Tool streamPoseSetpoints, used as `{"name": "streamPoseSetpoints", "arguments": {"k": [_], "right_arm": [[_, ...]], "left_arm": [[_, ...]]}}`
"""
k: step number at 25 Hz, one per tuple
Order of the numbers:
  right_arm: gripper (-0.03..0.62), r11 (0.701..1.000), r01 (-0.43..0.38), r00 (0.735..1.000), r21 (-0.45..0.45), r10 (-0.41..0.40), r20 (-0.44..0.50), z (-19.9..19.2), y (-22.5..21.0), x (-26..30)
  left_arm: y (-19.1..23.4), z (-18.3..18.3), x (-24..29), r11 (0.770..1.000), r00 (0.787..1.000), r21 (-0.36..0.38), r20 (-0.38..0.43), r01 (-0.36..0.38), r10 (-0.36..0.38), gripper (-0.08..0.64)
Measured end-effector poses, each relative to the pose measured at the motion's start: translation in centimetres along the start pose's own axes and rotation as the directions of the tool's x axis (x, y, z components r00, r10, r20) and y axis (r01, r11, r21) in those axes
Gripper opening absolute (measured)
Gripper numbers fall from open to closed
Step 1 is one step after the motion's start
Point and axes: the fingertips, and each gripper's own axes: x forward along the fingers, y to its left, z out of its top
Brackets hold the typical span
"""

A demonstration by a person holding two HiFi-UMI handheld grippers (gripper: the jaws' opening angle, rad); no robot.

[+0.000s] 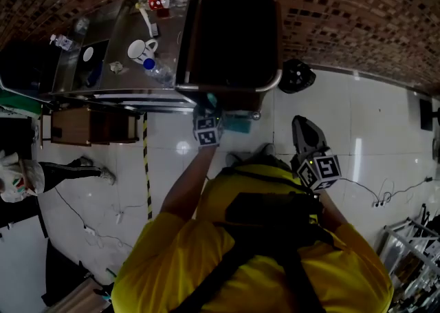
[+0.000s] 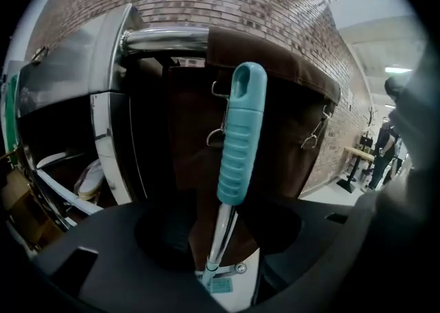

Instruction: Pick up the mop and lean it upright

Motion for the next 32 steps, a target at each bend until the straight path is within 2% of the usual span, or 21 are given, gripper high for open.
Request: {"name": "streamPoseSetpoints", "arguments": {"k": [4,6,9,10,11,12,16,20,24,31,32], "right_arm": [[0.006,1.0,-0.014,1.0,-0.01,0.014,-0.002,0.1,0.5,0.4],[0.006,1.0,-0.007,1.0,-0.008,0.007,0.0,0.3,0.2,0.5],[0.006,1.0,-0.002,1.0,0.0,0.002,0.0,0.4,-0.1,0.7],[0.006,1.0,-0.006,1.0,-0.003,0.006,0.001,0.4,0.0,0.7],[0.006,1.0,-0.015,1.0,-0.012,0.015,0.006,0.4,0.2,0.7],[0.006,0.999,-0.026,1.0,-0.027,0.026,0.012,0.5,0.4,0.7],[0.005,0.995,-0.056,0.998,-0.077,0.057,0.016,0.5,1.6,0.8],[0.005,0.995,-0.072,0.997,-0.076,0.073,0.022,0.7,2.3,1.0],[0.005,0.994,-0.069,0.996,-0.088,0.073,0.051,2.1,3.0,0.4],[0.005,0.994,-0.062,0.996,-0.095,0.068,0.061,2.8,3.4,0.1],[0.005,0.994,-0.061,0.996,-0.094,0.067,0.059,2.7,3.5,0.1]], "left_arm": [[-0.3,0.2,-3.1,1.0,0.999,0.003,0.032,0.024,-0.024,0.207],[-0.4,0.8,-6.1,0.999,0.998,-0.023,0.065,0.027,-0.026,0.207],[0.0,3.3,-11.9,0.996,0.988,-0.083,0.157,0.013,0.001,0.196],[0.2,4.3,-13.9,0.995,0.981,-0.095,0.192,0.007,0.012,0.141],[0.4,5.3,-15.9,0.995,0.974,-0.098,0.228,0.005,0.018,0.044],[0.4,6.4,-17.7,0.996,0.965,-0.092,0.26,0.009,0.015,0.001],[-0.4,10.7,-22.7,0.997,0.936,-0.075,0.352,0.029,-0.001,0.001],[-0.7,13.1,-24.3,0.996,0.918,-0.087,0.396,0.021,0.015,0.001],[-1.4,14.3,-25.5,0.999,0.902,-0.05,0.432,0.011,0.011,0.0],[-0.9,14.7,-25.2,0.999,0.904,-0.04,0.428,0.009,0.009,0.004],[-0.9,14.7,-25.2,0.999,0.906,-0.037,0.423,0.014,0.003,0.041]]}}
